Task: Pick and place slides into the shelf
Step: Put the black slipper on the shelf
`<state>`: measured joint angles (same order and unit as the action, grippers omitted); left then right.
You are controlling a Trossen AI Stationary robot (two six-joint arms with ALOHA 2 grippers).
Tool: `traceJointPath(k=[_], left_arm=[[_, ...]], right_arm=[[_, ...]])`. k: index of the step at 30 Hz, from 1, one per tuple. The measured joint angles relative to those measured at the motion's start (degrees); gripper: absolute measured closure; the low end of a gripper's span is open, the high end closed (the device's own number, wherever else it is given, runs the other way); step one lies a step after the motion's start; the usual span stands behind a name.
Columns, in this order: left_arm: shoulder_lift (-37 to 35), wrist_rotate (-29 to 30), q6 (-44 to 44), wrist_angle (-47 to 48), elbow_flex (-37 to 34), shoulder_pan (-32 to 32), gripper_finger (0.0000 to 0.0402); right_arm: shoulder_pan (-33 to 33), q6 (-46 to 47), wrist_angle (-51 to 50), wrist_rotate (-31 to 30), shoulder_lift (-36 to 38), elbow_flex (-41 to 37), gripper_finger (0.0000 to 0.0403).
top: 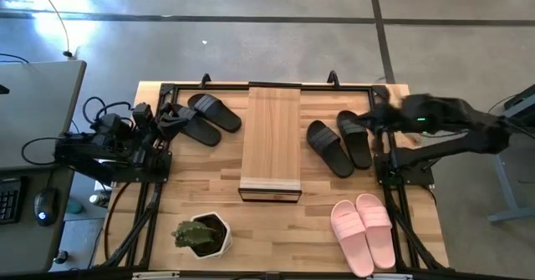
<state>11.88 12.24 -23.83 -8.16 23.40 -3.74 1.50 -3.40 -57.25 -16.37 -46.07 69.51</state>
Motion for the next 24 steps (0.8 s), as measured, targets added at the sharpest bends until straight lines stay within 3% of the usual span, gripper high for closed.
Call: traceJointPath(k=[4, 9, 17, 24], left_arm=[[0.0, 0.8, -0.3, 2.2, 0.0, 0.0, 0.0399], [0.0, 0.9, -0.7, 6.4, 0.0, 0.0, 0.0399], [1.7, 2.1, 5.6, 14.4, 0.0, 0.0, 0.0398], [9.1, 3.3, 8.6, 15.5, -0.1, 0.0, 0.0398]], right_arm=[[0.0, -4.3, -12.4, -1.0, -9.6, 5.2, 0.0394], [0.0, -4.4, -19.1, -3.1, -16.5, 3.8, 0.0341], [0.0, -4.1, -10.5, -7.6, -19.2, -7.2, 0.0242], [0.0, -8.5, 3.2, -7.5, -19.3, -21.4, 0.0231]])
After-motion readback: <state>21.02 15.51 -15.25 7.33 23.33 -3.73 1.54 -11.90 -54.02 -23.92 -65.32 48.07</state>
